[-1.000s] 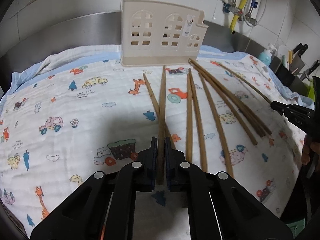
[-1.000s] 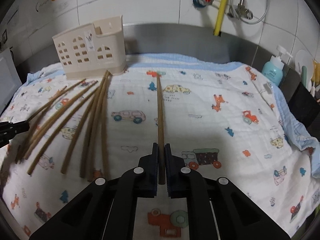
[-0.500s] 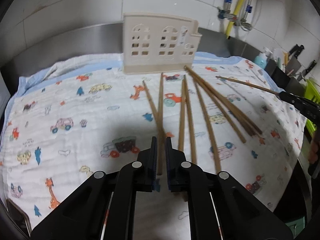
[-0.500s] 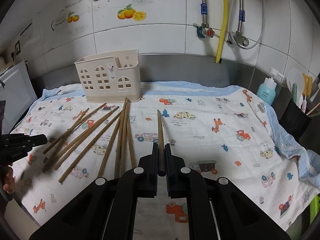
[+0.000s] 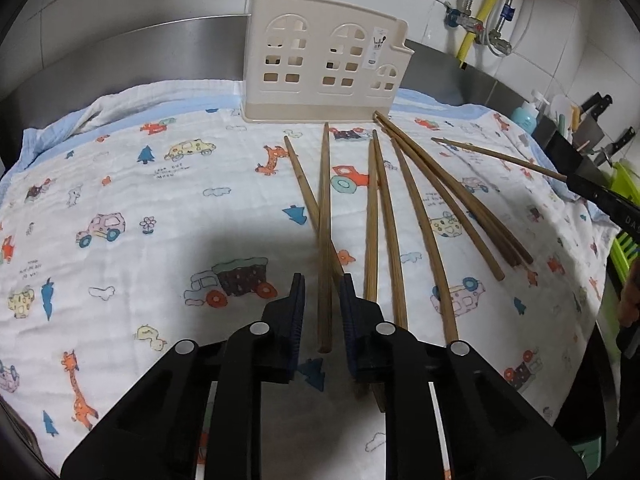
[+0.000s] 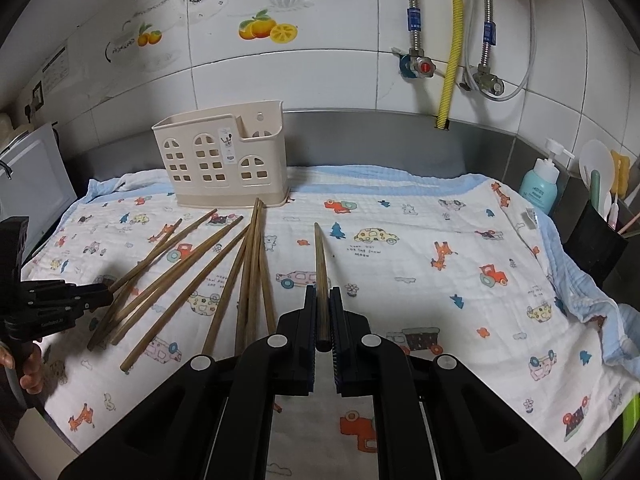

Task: Organize utensils
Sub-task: 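Close the left gripper on one wooden chopstick while the right gripper grasps another, then lift the chopstick in the left gripper over the cream utensil holder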

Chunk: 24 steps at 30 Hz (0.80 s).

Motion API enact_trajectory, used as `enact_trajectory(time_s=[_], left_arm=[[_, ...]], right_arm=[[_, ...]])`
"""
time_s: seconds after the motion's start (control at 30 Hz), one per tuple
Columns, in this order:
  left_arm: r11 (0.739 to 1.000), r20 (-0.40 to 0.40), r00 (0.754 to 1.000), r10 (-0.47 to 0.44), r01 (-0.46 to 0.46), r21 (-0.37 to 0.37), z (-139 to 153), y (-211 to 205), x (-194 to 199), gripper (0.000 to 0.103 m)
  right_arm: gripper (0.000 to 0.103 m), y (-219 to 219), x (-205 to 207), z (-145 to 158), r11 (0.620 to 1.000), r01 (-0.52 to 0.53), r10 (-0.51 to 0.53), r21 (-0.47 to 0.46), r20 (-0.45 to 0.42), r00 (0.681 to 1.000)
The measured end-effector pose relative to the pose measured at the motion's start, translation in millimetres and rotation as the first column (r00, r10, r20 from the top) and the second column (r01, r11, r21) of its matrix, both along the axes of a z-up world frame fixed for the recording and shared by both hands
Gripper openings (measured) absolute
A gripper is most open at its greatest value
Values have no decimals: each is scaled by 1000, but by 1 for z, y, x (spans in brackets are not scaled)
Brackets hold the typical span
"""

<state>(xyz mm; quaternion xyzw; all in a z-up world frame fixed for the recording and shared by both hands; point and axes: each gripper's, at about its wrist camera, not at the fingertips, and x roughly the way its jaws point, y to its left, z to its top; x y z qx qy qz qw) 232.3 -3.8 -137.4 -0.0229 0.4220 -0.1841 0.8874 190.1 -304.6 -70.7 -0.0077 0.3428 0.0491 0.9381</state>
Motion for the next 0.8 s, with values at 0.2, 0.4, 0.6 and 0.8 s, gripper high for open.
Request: enact_trajectory(time_s=[0.2,0.4,0.6,0.8], left_arm=[[1000,-24,1000,3,-3,-24,-5,3,2,7],[999,-6,1000,24,-24,-36,7,5,-3,6],[999,79,997,20,-17,-46,49,4,-13,6],[999,147,989,17,-11,-43,89,2,-9,5]], right_arm=[[6,-2,-1,2,1000,4,-4,3,7,1000],[6,-6,-5,20,1000,11,-12,12,42,999],[6,-6,-5,53,1000,-15,13,21,95,995],[6,0,7,87,996,-77,72,39,113,991]])
